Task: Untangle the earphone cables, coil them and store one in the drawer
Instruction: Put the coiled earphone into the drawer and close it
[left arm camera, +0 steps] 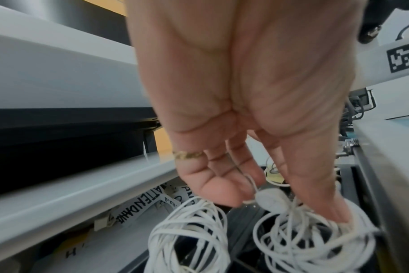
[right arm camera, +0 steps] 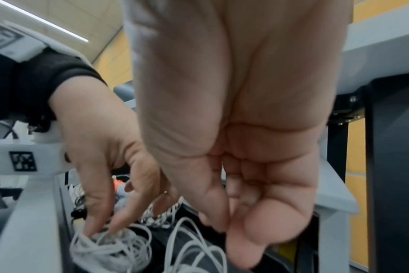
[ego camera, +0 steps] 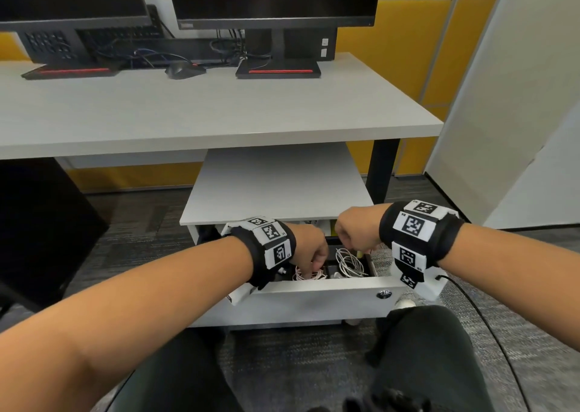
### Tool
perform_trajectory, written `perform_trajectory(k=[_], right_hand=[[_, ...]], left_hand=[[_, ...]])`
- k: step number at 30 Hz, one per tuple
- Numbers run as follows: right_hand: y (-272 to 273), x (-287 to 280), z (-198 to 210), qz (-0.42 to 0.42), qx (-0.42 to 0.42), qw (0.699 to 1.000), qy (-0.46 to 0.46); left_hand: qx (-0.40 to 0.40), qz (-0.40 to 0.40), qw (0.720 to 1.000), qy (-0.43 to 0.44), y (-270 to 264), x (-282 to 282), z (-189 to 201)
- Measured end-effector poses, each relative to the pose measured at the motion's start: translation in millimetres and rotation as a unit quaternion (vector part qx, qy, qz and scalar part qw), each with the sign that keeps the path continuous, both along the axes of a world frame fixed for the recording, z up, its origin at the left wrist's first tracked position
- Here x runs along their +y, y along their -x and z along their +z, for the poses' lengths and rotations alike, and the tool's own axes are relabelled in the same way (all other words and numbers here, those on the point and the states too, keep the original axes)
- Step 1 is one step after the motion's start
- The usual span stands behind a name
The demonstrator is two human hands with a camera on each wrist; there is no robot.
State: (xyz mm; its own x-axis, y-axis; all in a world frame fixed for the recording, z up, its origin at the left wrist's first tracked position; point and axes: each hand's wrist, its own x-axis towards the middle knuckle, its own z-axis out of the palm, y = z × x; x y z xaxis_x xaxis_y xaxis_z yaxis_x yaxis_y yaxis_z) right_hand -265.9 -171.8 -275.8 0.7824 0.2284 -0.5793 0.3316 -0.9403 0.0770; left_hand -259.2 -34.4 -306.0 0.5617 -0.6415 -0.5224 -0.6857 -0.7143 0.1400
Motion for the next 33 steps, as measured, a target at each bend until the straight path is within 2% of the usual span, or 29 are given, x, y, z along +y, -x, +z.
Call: perform_trajectory(k=[2, 6, 9, 11, 13, 16, 21, 27, 33], right_hand=[[2.4, 0.6, 5.7, 0.02, -0.032, 0.999, -0.013], [10.8, -3.8, 5.6, 0.028, -0.093, 0.993, -0.073], [17.9, -7.2, -2.2, 0.029, -0.163, 0.979, -0.116], [23.6, -5.7, -7.0, 0.042, -0.173, 0.977, -0.116], [29.9, -3.8, -12.5, 0.052, -0.139, 0.983, -0.108], [36.2, -0.4, -29.2, 0.077, -0.082, 0.991, -0.079], [29.4, 8.0, -52.5, 0.113, -0.121, 0.985, -0.049], [1.5, 11.3, -60.5, 0.107, -0.188, 0.975, -0.055], [-32.3, 22.9, -59.1, 0.105, -0.189, 0.972, -0.088]], left_hand=[[-0.033, 0.002, 0.999, 0.01, 3.4, 3.0, 2.3], [-0.111, 0.057, 0.987, 0.099, 12.4, 20.2, 14.8], [-0.174, 0.07, 0.981, 0.059, 15.9, 40.8, 22.4], [-0.161, 0.106, 0.981, 0.016, 18.6, 56.7, 22.8], [-0.136, 0.142, 0.98, -0.017, 20.0, 73.0, 18.1], [-0.111, 0.155, 0.98, -0.061, 24.8, 97.4, 5.3], [-0.105, 0.173, 0.979, -0.027, 23.6, 126.1, -9.3], [-0.144, 0.158, 0.976, -0.041, 4.3, 155.1, -20.5], [-0.159, 0.191, 0.969, -0.003, -25.3, 157.5, -24.0]])
